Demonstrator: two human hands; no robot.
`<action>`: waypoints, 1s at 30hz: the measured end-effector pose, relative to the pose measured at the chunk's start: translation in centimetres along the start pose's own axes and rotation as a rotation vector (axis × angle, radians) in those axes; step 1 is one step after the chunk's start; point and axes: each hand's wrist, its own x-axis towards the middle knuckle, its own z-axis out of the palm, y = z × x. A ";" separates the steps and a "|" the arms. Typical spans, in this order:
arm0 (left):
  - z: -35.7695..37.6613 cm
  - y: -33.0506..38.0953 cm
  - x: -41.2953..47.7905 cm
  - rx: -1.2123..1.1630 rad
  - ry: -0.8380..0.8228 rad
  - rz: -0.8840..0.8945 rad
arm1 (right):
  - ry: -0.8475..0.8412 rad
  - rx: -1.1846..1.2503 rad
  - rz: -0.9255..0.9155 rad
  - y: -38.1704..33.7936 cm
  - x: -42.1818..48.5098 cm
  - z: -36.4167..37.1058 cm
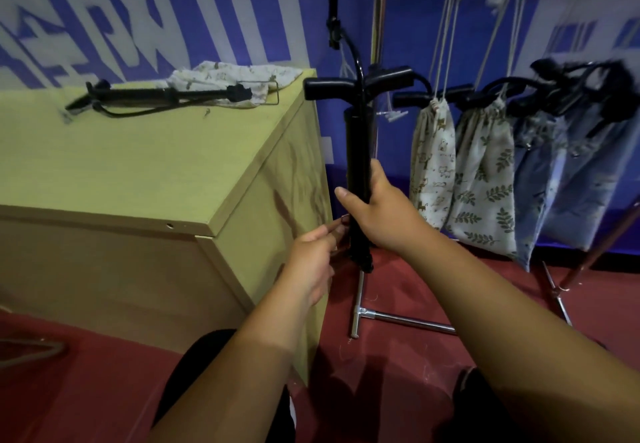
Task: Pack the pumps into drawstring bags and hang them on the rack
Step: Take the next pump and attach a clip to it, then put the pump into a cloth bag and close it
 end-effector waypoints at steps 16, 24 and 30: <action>3.6 21.5 0.2 0.208 0.099 0.230 | 0.054 -0.056 -0.149 -14.3 8.7 -6.9; 2.3 29.6 10.9 1.489 0.370 0.521 | 0.026 -0.035 -0.117 -14.8 13.8 -5.7; 2.4 29.4 16.2 1.964 0.380 0.056 | 0.011 -0.032 -0.104 -13.6 16.1 -4.7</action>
